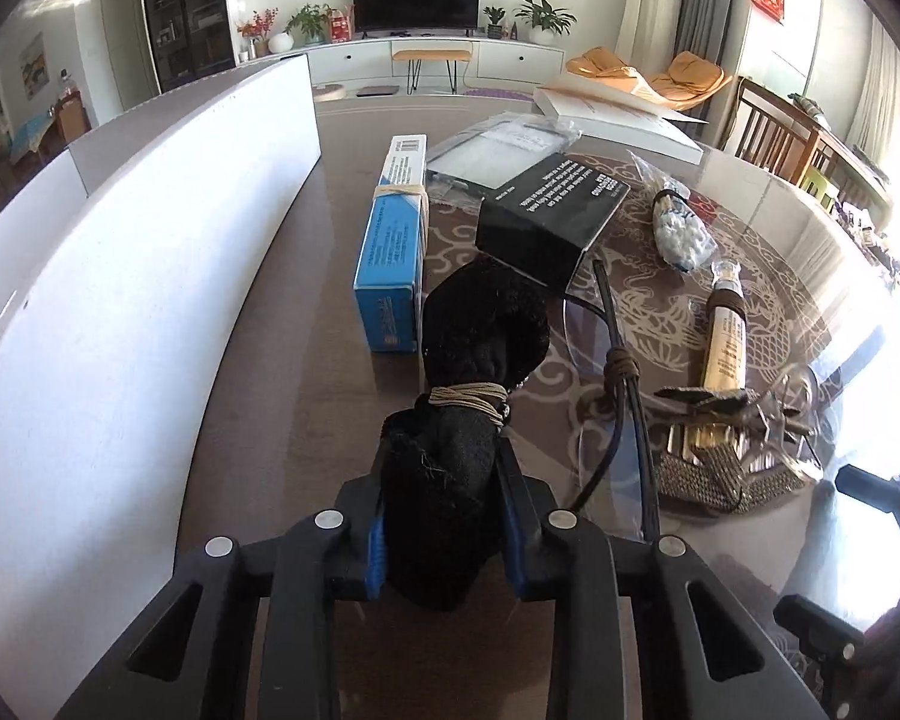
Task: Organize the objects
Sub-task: 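Grasp the rhinestone bag with the right gripper while the left gripper grasps a black hat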
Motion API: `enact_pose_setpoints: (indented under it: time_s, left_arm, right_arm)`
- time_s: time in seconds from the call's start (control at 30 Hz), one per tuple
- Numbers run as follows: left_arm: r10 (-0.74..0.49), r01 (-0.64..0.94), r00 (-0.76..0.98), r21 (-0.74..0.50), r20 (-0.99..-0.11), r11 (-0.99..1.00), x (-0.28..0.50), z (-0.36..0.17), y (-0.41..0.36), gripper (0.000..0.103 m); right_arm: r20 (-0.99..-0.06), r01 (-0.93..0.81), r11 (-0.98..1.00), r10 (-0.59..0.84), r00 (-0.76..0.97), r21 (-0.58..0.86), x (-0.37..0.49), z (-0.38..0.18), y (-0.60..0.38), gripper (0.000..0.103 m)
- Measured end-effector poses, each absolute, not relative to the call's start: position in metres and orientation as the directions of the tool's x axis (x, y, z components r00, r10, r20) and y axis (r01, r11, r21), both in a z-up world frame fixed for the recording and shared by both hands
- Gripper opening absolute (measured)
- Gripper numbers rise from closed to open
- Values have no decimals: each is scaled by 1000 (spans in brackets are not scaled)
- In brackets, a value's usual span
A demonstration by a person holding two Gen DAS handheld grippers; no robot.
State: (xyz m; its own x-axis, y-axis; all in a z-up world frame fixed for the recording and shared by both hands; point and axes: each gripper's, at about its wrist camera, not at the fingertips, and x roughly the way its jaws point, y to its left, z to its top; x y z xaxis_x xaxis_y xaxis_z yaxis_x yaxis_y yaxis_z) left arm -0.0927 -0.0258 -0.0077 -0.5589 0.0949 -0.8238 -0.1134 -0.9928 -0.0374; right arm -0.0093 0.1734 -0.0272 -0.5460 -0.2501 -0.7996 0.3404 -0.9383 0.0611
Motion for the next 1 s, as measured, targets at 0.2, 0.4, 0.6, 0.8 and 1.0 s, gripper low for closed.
enact_pose_setpoints:
  time_s: [0.2, 0.4, 0.6, 0.8, 1.0]
  left_arm:
    - [81, -82, -541, -43, -837, -996, -10, -9, -46, 53]
    - [39, -67, -555, -3, -831, -998, -18, -18, -47, 96]
    - [28, -52, -583, 3, -812, -999, -40, -13, -48, 38]
    - [31, -55, -620, 4, -784, -998, -23, -13, -52, 27]
    - [45, -91, -651, 19, -758, -996, -1, -17, -46, 27]
  right_arm:
    - [-784, 336, -939, -263, -563, 74, -8, -24, 176, 100]
    - [-787, 356, -931, -282, -548, 86, -8, -25, 175, 100]
    - [-795, 453, -884, -354, -492, 114, -11, -24, 168, 100]
    - [-800, 585, -807, -299, -520, -79, -49, -1, 133, 100]
    - [-843, 632, -774, -322, -431, -28, -75, -11, 108, 65]
